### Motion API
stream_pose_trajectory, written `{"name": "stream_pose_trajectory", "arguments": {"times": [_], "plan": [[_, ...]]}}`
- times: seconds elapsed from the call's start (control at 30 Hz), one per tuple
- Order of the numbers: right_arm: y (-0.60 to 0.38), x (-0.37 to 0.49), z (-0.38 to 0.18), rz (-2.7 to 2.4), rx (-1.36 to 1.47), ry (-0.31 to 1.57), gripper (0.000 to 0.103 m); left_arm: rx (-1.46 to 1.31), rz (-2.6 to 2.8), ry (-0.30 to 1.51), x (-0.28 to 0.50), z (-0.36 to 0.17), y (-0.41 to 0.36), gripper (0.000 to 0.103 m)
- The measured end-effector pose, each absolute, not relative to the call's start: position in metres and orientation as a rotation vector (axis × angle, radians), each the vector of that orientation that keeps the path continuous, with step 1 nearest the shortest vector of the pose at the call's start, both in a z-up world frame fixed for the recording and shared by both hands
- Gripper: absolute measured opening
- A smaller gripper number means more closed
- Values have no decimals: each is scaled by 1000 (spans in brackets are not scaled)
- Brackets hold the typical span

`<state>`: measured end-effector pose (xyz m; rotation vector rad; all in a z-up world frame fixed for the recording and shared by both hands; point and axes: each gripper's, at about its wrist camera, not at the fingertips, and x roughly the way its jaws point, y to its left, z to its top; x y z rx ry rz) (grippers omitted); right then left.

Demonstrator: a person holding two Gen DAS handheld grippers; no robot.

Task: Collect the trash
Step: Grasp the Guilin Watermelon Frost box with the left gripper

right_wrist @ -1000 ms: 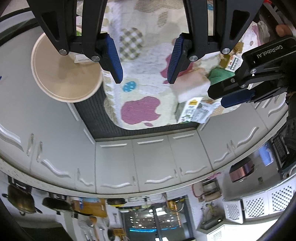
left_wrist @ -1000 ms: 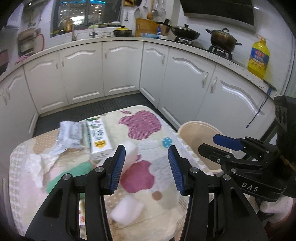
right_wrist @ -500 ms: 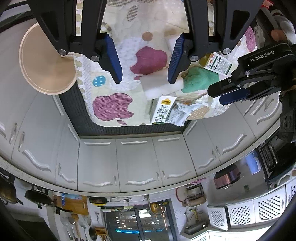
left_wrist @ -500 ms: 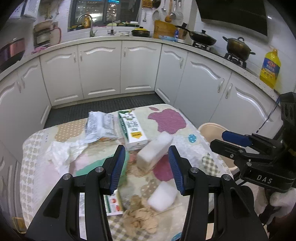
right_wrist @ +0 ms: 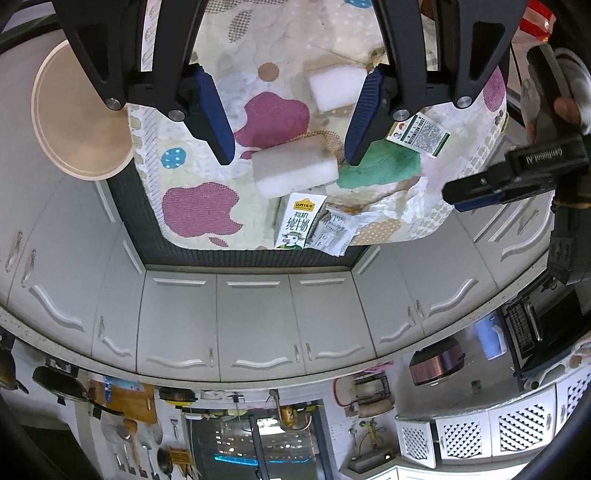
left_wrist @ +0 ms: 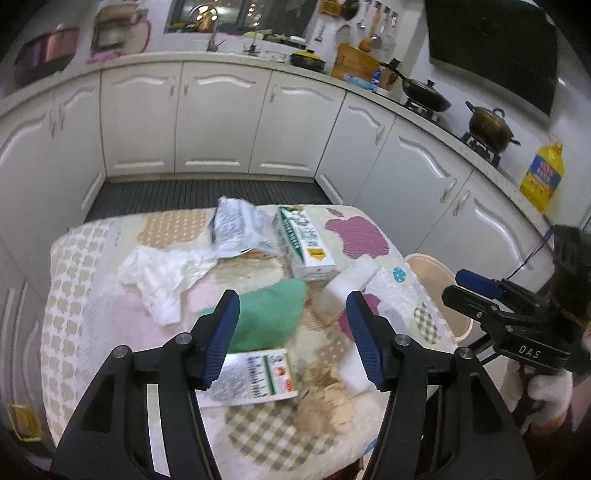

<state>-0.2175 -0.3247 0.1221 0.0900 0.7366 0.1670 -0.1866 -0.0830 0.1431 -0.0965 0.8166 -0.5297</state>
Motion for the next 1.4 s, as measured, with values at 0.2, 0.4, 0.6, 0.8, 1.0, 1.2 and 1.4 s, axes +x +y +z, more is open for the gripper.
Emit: {"name": "stream_pose_trajectory", "arguments": {"times": [0.2,0.4,0.6,0.8,1.0,1.2,1.4], "plan": [[-315,-216,108,213,81,783,60,-105,-534,888,-189,124,-61,59],[-298,-213,88,250,57,838,60,-144,-507,967,-187,98,-41,59],[-287,-208,78,265,41,866,60,-180,-497,1004,-183,88,-32,59],[-293,-205,74,256,58,876,60,-119,-510,997,-183,91,-47,59],[-297,-208,75,253,70,874,60,90,-362,931,-168,93,-71,59],[-303,-210,75,247,78,872,61,133,-231,984,-134,66,-58,59],[-307,-209,72,241,88,876,61,171,-265,1048,-137,49,-56,59]]}}
